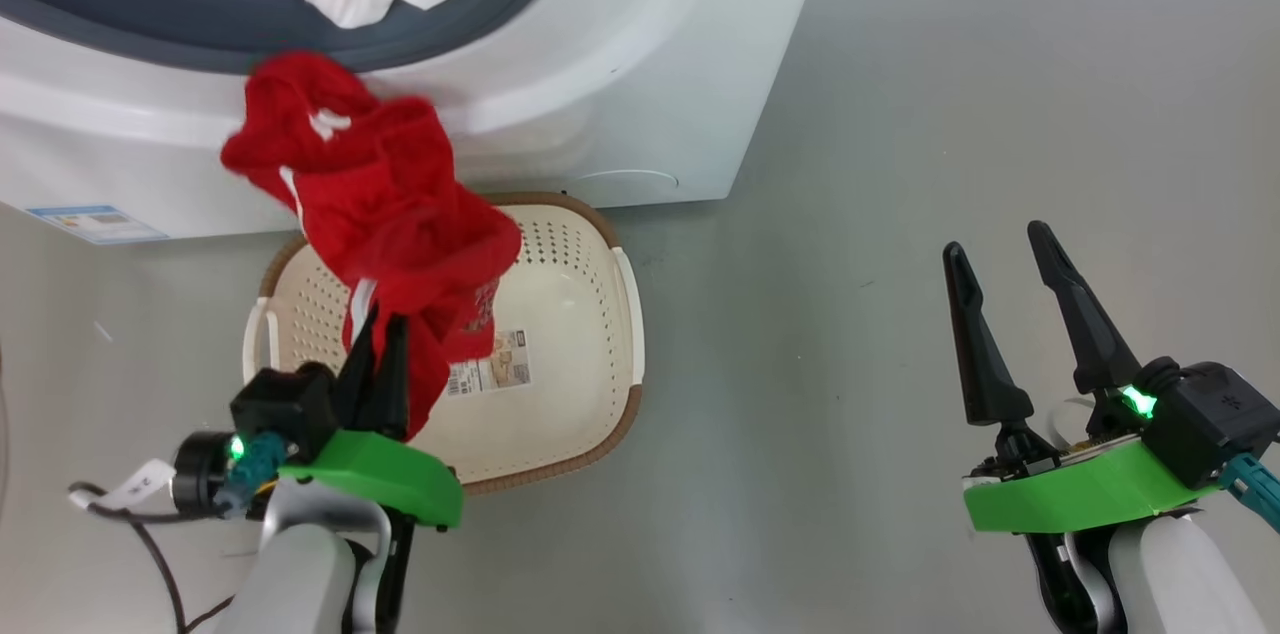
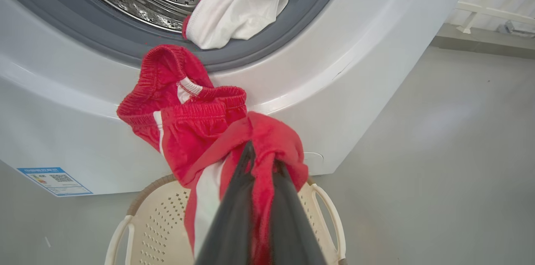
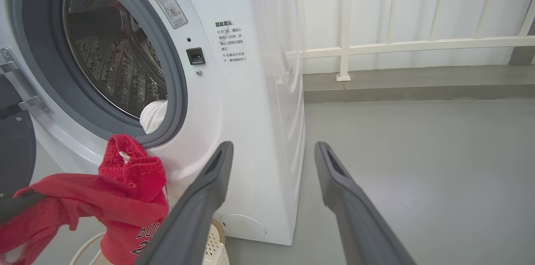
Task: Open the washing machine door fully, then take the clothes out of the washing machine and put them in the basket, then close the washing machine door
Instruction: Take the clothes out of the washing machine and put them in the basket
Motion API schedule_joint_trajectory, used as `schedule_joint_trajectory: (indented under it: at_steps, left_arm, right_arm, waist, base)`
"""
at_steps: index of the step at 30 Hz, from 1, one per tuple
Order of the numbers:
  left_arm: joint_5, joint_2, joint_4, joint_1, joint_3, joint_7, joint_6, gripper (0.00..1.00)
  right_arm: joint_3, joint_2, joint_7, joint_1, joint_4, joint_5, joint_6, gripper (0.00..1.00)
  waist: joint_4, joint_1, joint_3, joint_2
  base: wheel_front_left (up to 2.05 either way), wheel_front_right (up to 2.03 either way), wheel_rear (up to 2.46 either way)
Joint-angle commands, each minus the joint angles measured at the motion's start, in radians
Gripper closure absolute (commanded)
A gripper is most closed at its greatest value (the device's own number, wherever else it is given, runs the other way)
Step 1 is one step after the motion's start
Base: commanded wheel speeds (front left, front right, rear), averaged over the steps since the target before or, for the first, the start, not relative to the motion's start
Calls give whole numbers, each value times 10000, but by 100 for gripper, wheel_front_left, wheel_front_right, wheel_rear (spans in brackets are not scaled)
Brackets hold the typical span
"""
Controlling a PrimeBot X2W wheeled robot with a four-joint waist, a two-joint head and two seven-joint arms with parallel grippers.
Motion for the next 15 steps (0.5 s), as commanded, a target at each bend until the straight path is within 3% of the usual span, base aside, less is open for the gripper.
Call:
schedule_joint_trajectory:
  at_steps: [1,9,15]
  left_arm:
    - [-91,71,296,-397,317,-173,-102,100]
    - [-101,-263,2524,-1406,457,-370,-388,100]
    - [115,-403,3326,-2032,891,-378,-566,100]
  right_arm:
    - [223,5,-65,-138,-235,-56,63,0]
    - [299,5,-65,-343,-256,-92,63,0]
    - [471,5,-65,-583,-265,-97,63,0]
  waist:
    - [-82,0,137,0]
    - [-266,0,589,0]
    - [-487,0,1058,0]
  base:
    - [0,0,0]
    - [0,0,0]
    - [0,0,0]
